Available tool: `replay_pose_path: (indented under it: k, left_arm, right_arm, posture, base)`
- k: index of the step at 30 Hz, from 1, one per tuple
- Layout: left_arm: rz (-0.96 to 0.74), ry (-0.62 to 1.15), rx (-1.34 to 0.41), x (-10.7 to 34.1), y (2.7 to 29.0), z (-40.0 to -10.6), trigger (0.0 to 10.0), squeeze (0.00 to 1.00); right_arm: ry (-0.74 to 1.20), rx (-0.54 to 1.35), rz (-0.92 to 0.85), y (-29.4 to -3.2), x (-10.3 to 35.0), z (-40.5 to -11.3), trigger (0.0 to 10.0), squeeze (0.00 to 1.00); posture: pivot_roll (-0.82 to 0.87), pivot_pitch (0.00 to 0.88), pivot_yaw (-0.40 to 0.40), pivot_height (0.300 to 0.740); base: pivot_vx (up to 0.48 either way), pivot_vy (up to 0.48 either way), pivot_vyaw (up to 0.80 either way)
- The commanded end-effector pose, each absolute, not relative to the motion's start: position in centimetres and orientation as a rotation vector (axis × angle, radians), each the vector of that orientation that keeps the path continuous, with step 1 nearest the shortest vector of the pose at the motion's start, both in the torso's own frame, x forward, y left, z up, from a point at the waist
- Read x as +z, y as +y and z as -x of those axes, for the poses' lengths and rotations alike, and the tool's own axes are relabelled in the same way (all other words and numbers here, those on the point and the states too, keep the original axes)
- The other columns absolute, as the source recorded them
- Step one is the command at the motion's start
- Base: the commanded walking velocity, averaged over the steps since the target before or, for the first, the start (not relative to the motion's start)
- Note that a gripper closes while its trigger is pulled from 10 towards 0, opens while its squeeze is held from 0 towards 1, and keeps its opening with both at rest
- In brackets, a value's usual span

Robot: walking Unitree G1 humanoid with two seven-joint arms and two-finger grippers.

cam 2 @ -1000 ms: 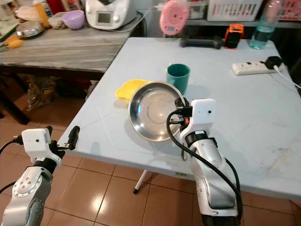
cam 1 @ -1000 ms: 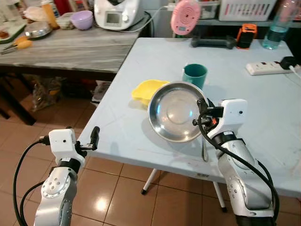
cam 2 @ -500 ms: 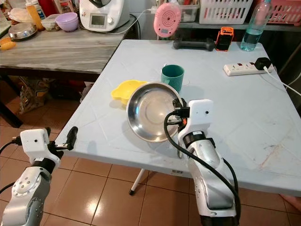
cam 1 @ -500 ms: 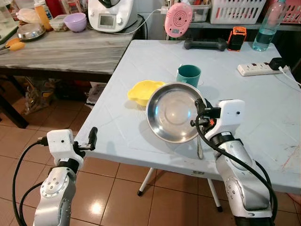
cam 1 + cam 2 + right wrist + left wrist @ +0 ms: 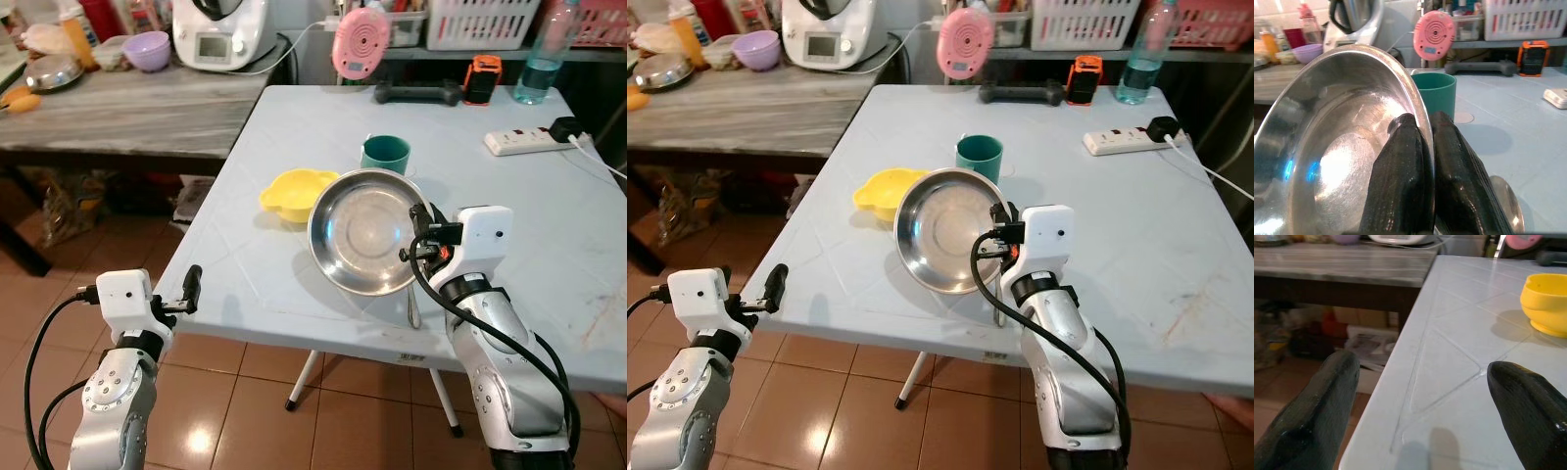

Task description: Setting the table

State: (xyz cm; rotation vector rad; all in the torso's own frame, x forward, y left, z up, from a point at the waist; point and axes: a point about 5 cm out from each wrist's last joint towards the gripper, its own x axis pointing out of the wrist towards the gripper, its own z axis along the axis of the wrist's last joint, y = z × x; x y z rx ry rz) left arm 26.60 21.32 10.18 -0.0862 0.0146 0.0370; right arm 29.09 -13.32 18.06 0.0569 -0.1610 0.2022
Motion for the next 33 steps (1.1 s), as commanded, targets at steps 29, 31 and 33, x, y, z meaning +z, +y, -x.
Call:
replay_pose_path:
  k: [29, 31, 33]
  left_arm:
    - [0.069, 0.016, 0.037, 10.14, 21.55, -26.39, 10.0, 0.00]
    - [0.069, 0.015, 0.038, 10.13, 21.50, -26.39, 10.0, 0.00]
    - [0.068, 0.016, 0.036, 10.07, 21.39, -26.38, 10.0, 0.00]
  right_arm:
    - [-0.191, 0.245, -0.037, -12.40, 18.30, -28.99, 10.0, 0.00]
    - [-0.194, 0.248, -0.028, -12.40, 18.35, -29.02, 10.0, 0.00]
    - [-0.198, 0.250, -0.022, -12.37, 18.38, -29.03, 10.0, 0.00]
  posture:
    - [-0.16, 0.097, 0.102, 0.740]
    - [-0.16, 0.097, 0.102, 0.740]
    - [-0.16, 0.096, 0.102, 0.740]
  base:
    - [0.000, 0.346, -0.32]
    - [0.000, 0.352, 0.00]
    - [0.000, 0.354, 0.31]
